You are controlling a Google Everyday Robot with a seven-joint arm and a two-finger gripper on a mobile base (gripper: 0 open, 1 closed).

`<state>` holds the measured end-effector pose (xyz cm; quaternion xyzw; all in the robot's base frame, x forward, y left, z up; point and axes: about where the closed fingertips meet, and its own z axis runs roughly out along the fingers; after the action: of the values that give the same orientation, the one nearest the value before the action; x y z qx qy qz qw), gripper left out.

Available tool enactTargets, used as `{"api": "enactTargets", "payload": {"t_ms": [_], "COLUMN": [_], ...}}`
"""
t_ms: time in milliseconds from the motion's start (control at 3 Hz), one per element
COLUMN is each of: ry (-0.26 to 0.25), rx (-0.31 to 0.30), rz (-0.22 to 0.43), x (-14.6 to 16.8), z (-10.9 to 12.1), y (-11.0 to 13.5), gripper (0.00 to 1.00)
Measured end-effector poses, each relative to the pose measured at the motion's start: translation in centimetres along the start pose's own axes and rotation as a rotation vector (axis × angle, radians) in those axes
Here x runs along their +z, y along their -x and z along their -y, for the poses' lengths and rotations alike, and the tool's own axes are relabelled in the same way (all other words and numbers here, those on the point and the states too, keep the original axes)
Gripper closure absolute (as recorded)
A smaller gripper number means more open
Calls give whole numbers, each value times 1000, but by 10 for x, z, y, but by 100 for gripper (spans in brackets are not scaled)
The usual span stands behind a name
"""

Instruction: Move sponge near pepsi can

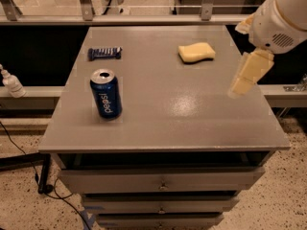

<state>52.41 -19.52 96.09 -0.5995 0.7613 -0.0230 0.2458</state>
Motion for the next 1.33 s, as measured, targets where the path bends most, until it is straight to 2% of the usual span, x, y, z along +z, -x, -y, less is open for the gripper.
{"api": "enactTargets", "payload": {"t_ms": [333,667,1000,1333], "ry": [-51,-79,-86,-78], "rx": [32,102,204,337], "rz": [112,211,277,319], "x": [34,74,113,153], "z": [45,86,121,150], "y": [15,27,30,20], "gripper": [0,0,0,0]}}
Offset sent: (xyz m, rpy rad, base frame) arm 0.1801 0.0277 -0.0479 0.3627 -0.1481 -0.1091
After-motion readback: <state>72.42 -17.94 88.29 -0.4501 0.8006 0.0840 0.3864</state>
